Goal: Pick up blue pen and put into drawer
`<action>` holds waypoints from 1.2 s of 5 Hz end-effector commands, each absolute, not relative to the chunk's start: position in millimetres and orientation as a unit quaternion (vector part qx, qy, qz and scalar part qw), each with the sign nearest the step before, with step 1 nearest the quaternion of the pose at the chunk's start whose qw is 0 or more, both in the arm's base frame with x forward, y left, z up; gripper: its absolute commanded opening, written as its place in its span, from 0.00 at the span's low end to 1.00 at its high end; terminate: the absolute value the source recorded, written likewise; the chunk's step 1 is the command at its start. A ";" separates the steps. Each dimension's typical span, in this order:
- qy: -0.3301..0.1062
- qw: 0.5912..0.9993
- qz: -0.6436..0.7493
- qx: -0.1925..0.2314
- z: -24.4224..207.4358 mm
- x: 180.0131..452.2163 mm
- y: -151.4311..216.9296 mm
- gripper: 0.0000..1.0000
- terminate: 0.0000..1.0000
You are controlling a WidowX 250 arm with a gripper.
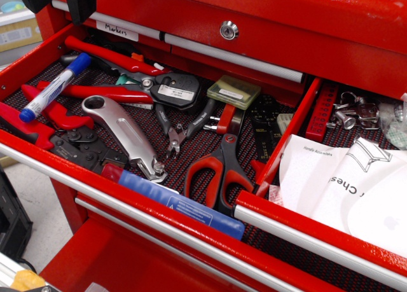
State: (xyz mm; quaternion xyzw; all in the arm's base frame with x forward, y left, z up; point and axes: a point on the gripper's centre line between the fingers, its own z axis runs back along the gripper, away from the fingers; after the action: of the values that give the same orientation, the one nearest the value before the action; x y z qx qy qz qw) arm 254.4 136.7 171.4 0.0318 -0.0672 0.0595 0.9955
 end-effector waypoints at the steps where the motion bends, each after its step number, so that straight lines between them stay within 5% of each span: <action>1: -0.067 0.995 0.059 0.032 171.4 254.4 136.7 1.00 0.00; 6: -0.037 0.993 0.093 0.062 89.8 248.1 192.1 1.00 0.00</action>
State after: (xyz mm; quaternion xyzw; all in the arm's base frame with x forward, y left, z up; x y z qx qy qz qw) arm 247.2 188.4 76.9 0.0494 -0.0269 0.0949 0.9939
